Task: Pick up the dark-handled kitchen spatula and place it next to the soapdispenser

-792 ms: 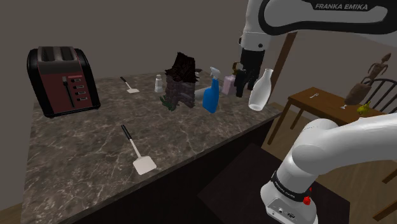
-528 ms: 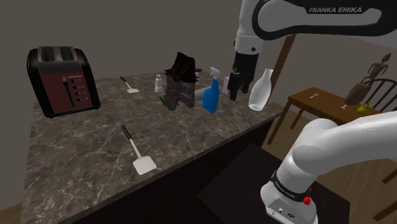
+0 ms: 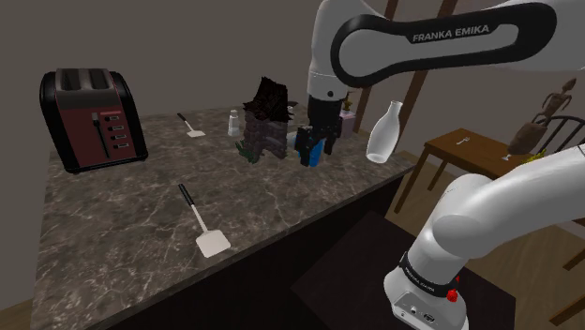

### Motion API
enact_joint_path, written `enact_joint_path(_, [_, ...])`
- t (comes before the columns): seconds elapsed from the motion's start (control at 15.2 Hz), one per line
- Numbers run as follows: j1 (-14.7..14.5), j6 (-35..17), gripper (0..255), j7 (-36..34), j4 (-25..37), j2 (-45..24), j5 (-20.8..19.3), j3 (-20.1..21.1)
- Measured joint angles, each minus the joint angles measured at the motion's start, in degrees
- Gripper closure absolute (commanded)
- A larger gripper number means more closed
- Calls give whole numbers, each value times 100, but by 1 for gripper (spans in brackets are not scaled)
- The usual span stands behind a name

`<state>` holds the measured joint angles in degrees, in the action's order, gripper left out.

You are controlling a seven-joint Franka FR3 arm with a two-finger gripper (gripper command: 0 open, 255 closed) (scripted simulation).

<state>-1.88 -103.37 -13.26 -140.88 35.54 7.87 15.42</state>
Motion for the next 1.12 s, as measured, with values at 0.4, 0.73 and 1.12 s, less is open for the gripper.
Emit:
enact_joint_path(0.4, [-20,-777,0,-851,377,-963,117,671])
enact_joint_path(0.73, [27,-1422,0,-1678,867,-1970,-100,1240])
enact_joint_path(1.12, [62,-1923,0,-2775,1726,-3325,-854,1714])
